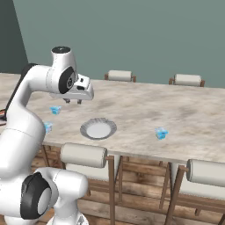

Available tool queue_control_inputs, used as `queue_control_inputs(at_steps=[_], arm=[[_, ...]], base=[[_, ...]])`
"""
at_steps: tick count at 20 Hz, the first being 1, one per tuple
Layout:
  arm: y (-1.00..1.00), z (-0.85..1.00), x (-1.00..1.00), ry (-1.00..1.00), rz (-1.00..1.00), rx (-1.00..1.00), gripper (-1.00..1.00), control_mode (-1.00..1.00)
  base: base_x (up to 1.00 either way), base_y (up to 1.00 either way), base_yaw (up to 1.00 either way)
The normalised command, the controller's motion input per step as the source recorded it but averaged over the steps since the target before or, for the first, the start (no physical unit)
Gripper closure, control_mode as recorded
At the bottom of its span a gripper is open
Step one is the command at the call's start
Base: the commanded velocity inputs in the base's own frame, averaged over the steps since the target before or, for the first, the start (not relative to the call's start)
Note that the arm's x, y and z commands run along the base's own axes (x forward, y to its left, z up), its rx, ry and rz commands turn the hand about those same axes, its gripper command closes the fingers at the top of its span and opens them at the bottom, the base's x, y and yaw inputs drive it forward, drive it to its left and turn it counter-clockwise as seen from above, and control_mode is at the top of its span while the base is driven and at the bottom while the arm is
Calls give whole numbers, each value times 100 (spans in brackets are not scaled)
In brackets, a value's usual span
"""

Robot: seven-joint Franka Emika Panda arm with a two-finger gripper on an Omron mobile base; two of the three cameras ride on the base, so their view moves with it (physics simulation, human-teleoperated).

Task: Place two yogurt containers on each plate.

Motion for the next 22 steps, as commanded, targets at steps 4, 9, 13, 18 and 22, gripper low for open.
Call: queue_control_inputs(at_steps=[4, 9, 13, 18, 22], arm=[[0, 0, -6, 0, 0, 0, -100, -100], [4, 0, -12, 0, 0, 0, -100, -100], [24, -12, -24, 0, 1, 0, -100, -100], [91, -53, -10, 0, 4, 1, -100, -100], [100, -56, 1, 0, 5, 0, -100, -100]], base=[[0, 0, 0], [0, 0, 0], [0, 0, 0], [0, 0, 0], [0, 0, 0]])
